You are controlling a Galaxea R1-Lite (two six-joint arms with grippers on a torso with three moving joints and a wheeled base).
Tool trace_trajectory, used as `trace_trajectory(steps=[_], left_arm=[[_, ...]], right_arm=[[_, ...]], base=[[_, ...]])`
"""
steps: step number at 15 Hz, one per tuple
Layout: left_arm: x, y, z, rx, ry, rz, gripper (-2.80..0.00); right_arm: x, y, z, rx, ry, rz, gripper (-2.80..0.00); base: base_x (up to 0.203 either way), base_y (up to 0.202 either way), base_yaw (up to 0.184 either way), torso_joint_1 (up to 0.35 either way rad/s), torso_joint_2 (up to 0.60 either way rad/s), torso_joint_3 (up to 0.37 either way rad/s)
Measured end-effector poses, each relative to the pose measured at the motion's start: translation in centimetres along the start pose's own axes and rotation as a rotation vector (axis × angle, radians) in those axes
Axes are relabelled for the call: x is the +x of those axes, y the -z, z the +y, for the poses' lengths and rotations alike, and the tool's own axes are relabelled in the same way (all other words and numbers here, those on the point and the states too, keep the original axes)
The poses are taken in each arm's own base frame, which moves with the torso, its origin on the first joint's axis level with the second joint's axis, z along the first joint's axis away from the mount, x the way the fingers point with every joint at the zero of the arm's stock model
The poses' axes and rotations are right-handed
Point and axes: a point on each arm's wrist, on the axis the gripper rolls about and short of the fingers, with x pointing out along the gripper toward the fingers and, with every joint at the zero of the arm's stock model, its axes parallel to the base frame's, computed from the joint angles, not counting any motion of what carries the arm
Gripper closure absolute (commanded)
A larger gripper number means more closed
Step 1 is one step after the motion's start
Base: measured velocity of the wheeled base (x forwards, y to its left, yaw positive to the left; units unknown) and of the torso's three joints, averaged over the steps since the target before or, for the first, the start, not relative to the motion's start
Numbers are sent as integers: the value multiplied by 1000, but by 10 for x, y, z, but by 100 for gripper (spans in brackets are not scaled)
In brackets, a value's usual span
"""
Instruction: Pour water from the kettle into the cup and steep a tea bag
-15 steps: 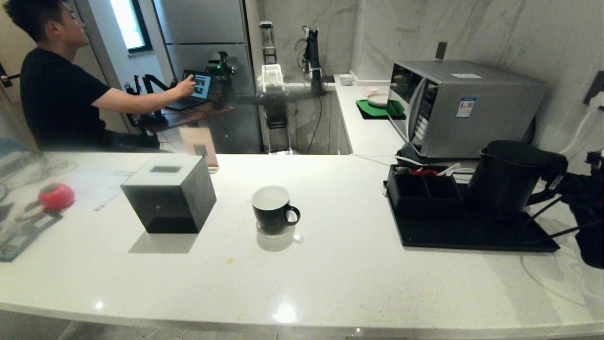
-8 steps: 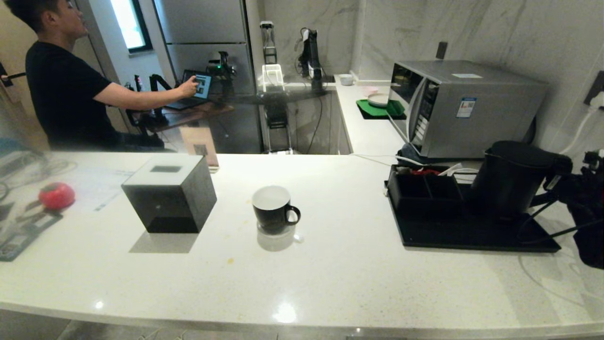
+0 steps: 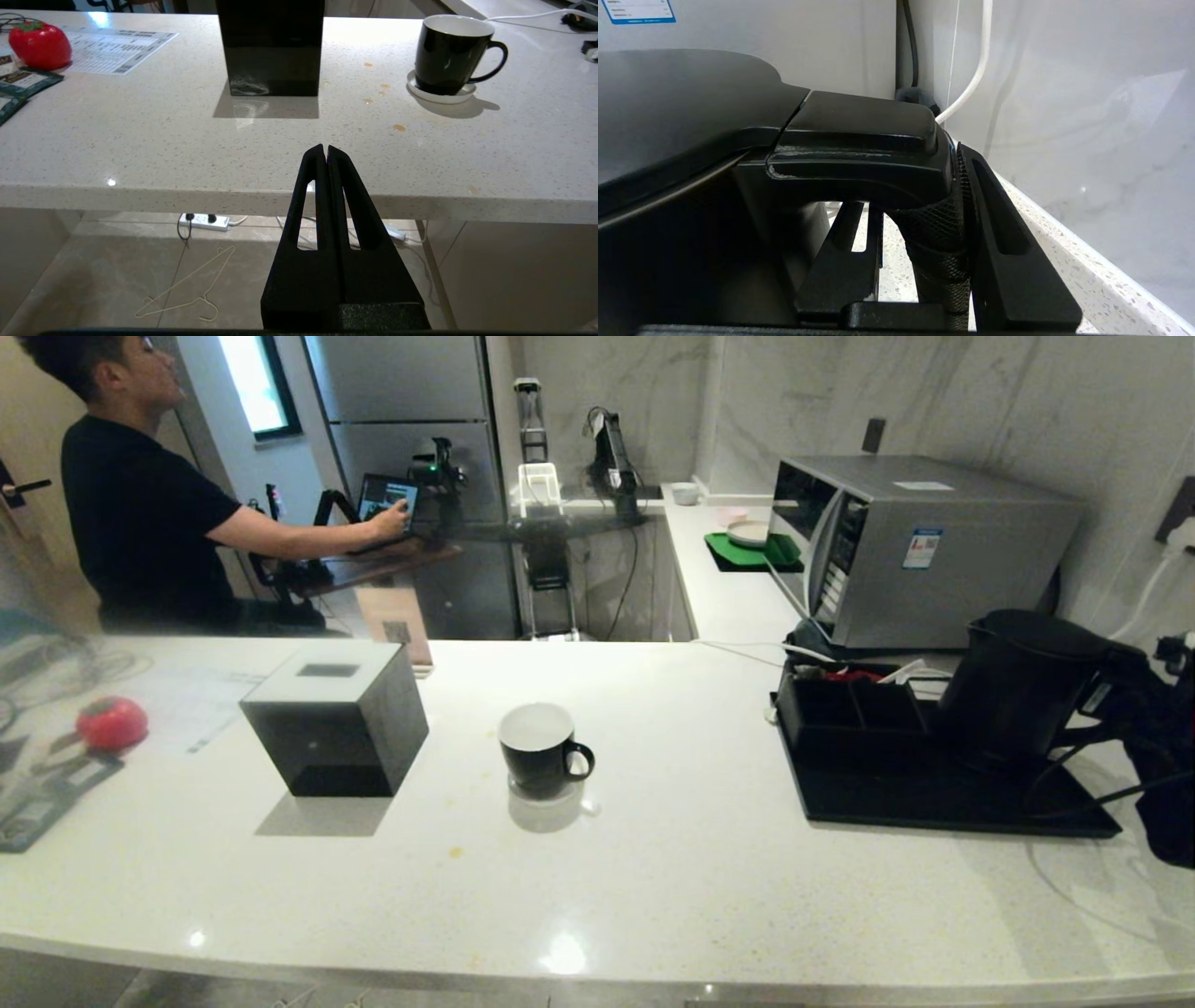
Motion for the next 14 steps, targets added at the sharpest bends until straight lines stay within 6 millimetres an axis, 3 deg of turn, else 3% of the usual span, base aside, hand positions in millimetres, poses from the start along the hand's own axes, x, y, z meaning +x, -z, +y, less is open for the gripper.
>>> trace_trajectory(steps=[14], left_arm=[[0, 0, 0, 0, 1, 0, 0]], right_arm=[[-9, -20, 1, 13, -6, -24, 0]], base=[[0, 0, 0, 0, 0, 0]])
